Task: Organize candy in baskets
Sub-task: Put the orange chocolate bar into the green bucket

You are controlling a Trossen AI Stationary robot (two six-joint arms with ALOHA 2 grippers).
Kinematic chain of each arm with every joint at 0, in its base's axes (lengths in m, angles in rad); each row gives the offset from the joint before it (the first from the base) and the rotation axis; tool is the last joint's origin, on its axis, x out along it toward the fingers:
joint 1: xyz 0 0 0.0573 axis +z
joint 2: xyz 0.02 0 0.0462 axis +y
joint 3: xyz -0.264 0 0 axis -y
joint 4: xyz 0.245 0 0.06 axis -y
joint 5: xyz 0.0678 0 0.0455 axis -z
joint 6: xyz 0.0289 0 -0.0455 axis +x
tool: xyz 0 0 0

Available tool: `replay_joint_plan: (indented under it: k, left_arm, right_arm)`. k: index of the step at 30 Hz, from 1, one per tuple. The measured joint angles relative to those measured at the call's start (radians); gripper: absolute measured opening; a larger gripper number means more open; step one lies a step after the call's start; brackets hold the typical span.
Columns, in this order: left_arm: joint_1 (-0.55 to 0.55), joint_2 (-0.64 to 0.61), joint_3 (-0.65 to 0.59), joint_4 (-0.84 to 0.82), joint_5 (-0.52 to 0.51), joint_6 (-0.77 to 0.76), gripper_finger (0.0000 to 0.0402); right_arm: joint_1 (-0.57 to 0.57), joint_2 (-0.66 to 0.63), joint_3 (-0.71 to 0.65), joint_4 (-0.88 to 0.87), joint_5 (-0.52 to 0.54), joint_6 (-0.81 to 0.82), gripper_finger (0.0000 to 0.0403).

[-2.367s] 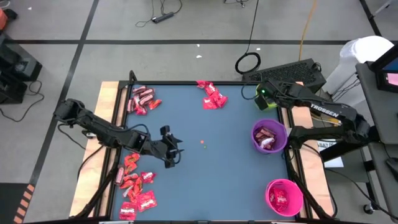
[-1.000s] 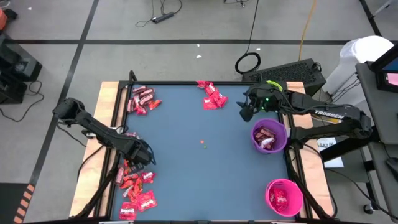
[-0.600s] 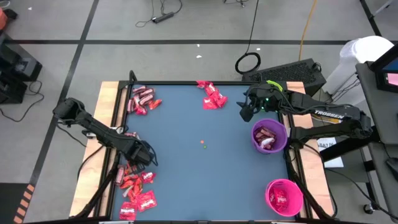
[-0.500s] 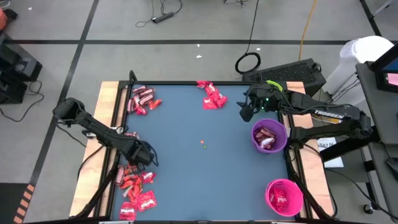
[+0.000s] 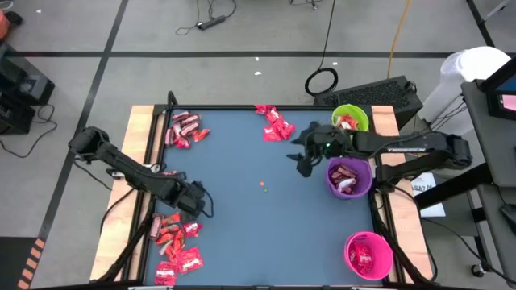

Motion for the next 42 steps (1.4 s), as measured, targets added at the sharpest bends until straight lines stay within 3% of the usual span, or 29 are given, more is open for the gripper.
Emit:
replay_joint_plan:
  k: [6, 13, 19, 31, 39, 42]
  left_arm:
    - [0.000, 0.000, 0.022, 0.249, -0.308, 0.174, 0.0015]
    - [0.024, 0.000, 0.002, 0.609, -0.408, 0.444, 0.0015]
    - [0.063, 0.000, 0.000, 0.795, -0.451, 0.551, 0.0015]
    - [0.121, 0.054, -0.001, 1.006, -0.459, 0.588, 0.0015]
    - [0.130, 0.082, -0.001, 1.033, -0.459, 0.606, 0.0015]
    - [0.134, 0.084, -0.001, 1.047, -0.459, 0.606, 0.0015]
  right_arm:
    - [0.068, 0.146, 0.000, 0.190, -0.056, -0.012, 0.0249]
    - [0.128, 0.275, -0.001, 0.323, -0.056, -0.015, 0.0249]
    - [0.168, 0.349, -0.001, 0.480, -0.055, -0.019, 0.0249]
    - [0.188, 0.481, 0.000, 0.781, -0.049, -0.074, 0.0249]
    - [0.188, 0.527, 0.000, 0.945, -0.049, -0.099, 0.0248]
    - [0.188, 0.538, 0.000, 0.948, -0.049, -0.099, 0.0230]
